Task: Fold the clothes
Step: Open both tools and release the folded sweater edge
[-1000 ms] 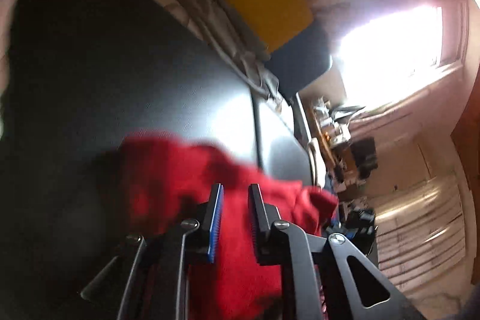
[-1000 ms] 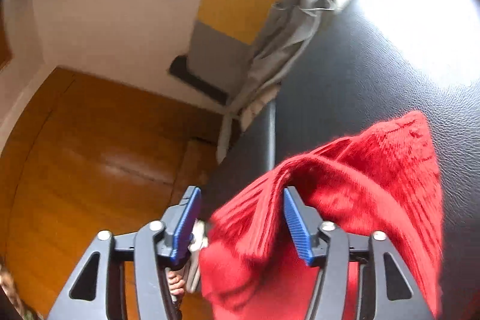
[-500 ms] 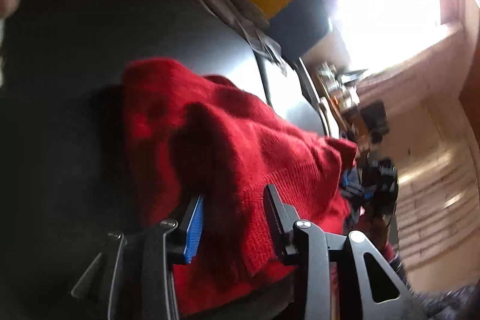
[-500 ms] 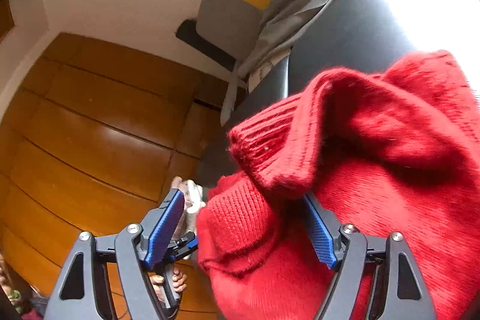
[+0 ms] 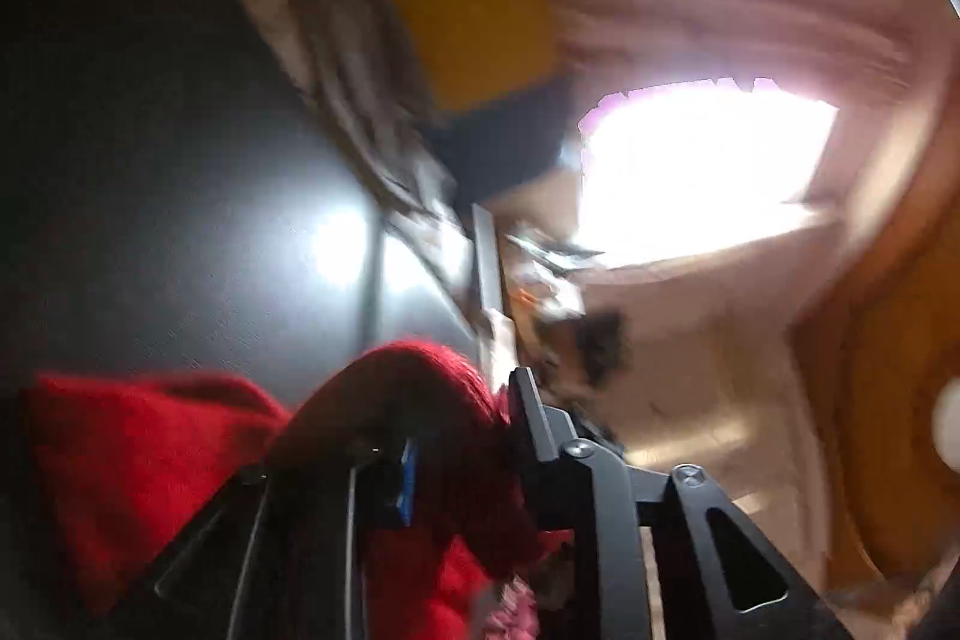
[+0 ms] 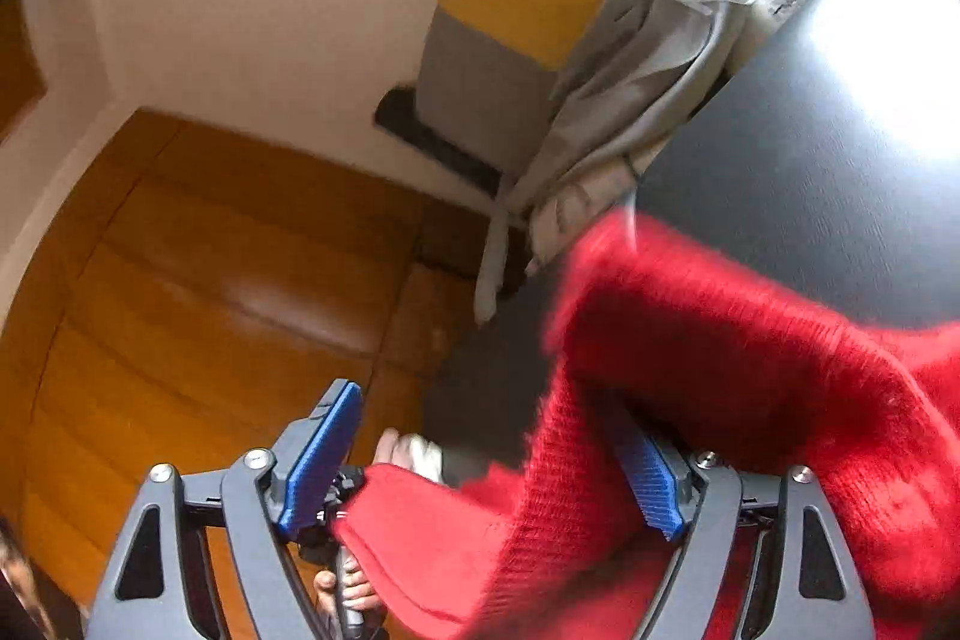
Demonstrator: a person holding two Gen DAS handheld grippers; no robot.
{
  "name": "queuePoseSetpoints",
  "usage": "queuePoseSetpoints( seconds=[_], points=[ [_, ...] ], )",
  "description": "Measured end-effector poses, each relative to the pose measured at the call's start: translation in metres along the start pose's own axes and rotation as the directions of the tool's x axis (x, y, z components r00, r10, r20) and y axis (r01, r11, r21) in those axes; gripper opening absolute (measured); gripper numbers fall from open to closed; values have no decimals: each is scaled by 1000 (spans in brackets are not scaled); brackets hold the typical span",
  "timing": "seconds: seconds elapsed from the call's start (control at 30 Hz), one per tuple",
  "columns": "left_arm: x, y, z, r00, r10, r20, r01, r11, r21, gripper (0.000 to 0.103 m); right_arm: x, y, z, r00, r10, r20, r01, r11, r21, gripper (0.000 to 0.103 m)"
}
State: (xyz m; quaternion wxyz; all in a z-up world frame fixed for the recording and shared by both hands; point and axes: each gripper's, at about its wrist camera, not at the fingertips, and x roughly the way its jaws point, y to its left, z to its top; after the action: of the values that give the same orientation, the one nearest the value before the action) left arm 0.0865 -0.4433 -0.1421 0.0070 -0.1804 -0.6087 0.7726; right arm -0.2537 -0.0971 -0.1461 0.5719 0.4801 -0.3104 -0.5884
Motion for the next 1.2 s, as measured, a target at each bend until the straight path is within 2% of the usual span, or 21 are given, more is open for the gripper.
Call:
queuePoseSetpoints(
  seconds=[0.1,0.2,0.3,0.37,0.4,0.43,0.53,0.6,0.67,0.73,0.8,0.87,0.93,0.97,1.0,1.03,1.07,1.13,1.17,1.2],
  points=[
    [-9,8,-4,996,91,14,-91,996,-12,26,-16,7,3,998,-70,-5,70,997,-41,84],
    [-23,11,-25,977,211,35,-213,975,61,26,-49,16,-4,986,-169,-18,164,976,-144,84],
    [-46,20,-52,958,285,34,-287,950,124,29,-91,16,-20,949,-315,1,305,920,-247,82],
    [-50,23,-66,943,332,26,-331,930,159,30,-115,10,-30,921,-389,10,376,884,-278,69],
    [-51,23,-71,934,357,28,-356,918,176,32,-121,5,-34,909,-417,12,403,870,-283,56],
    [-51,22,-77,924,382,32,-380,904,193,35,-126,0,-37,896,-444,10,428,857,-287,49],
    [-63,22,-95,899,435,48,-433,866,250,41,-126,-14,-46,864,-503,-13,477,828,-294,49],
    [-55,25,-103,877,478,45,-469,833,293,41,-116,-22,-50,838,-545,-27,512,802,-309,49],
    [-49,26,-112,867,498,24,-478,817,322,43,-103,-23,-54,805,-593,-27,548,760,-351,49],
    [-46,24,-123,854,520,13,-486,789,377,45,-89,-21,-58,772,-635,-36,573,718,-394,49],
    [-42,21,-131,848,530,8,-484,767,423,46,-78,-14,-62,717,-696,-29,604,642,-473,48],
    [-38,19,-133,846,533,9,-484,760,434,46,-75,-7,-66,667,-745,-13,624,569,-536,45],
    [-42,18,-133,852,523,1,-473,769,430,47,-78,1,-67,646,-763,23,639,524,-563,45],
    [-41,17,-132,854,520,-4,-468,772,430,47,-81,3,-66,646,-762,33,642,520,-564,48],
    [-40,17,-131,856,517,-9,-463,775,430,47,-83,2,-64,659,-752,18,635,543,-549,57],
    [-41,18,-130,853,522,-6,-468,769,435,45,-85,-1,-61,669,-743,0,628,566,-534,61],
    [-40,18,-130,846,533,-2,-478,760,439,42,-84,-4,-59,670,-742,-9,626,571,-530,61],
    [-37,17,-128,823,569,6,-508,730,457,21,-77,-8,-58,663,-748,-34,614,569,-547,56],
    [-36,16,-128,810,586,10,-522,714,466,13,-72,-9,-60,643,-765,-44,613,548,-569,48],
    [-37,15,-127,813,582,-1,-515,720,465,7,-66,-10,-64,621,-782,-53,609,524,-595,27]
  ],
)
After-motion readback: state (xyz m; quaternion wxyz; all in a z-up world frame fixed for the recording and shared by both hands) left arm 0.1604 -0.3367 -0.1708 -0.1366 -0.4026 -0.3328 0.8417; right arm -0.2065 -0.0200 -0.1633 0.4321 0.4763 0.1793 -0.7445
